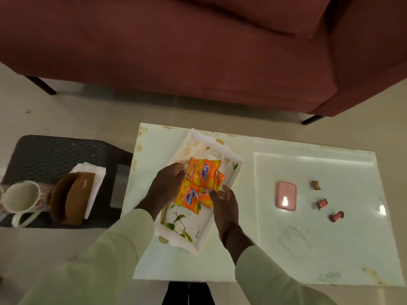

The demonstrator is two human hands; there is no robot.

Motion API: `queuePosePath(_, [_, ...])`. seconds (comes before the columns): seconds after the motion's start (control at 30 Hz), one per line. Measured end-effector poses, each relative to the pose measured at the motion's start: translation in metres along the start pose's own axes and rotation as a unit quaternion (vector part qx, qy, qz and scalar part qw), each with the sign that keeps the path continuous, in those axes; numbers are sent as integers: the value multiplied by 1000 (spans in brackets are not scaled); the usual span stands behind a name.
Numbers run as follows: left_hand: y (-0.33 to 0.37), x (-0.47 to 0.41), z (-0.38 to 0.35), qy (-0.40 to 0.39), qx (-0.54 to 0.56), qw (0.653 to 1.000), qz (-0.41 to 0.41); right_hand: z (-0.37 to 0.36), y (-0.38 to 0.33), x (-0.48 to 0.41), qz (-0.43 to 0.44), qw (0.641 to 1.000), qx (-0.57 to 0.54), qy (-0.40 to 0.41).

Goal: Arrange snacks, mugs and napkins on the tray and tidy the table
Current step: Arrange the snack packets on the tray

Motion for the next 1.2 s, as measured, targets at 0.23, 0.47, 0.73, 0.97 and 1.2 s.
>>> queuePosePath(0.23, [-38,-87,-38,28,-4,999,23,-11,-1,-83,91,994,41,53])
queuePosePath(0.47, [-97,-96,-45,61,357,926,101,-32,-70,-126,170,973,95,-125])
queuePosePath(0.73, [-91,-101,-43,49,399,908,117,-44,-136,-197,161,923,319,-142])
queuePosePath(0.97, [-91,-128,-56,67,423,888,169,-44,-137,-243,138,903,404,-40])
queuePosePath(1.2, [-74,-101,-19,115,27,983,142,20,-110,-176,186,935,285,97])
Point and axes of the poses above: each hand's wrist, its own x-axis away from the middle knuckle, its own z-axis out of the back of the hand, y = z × x, the point moved 10 cm from there along -x, towards the middle knuckle, and after that the axes turned 13 degrees about -y, right-handed, at the moved point
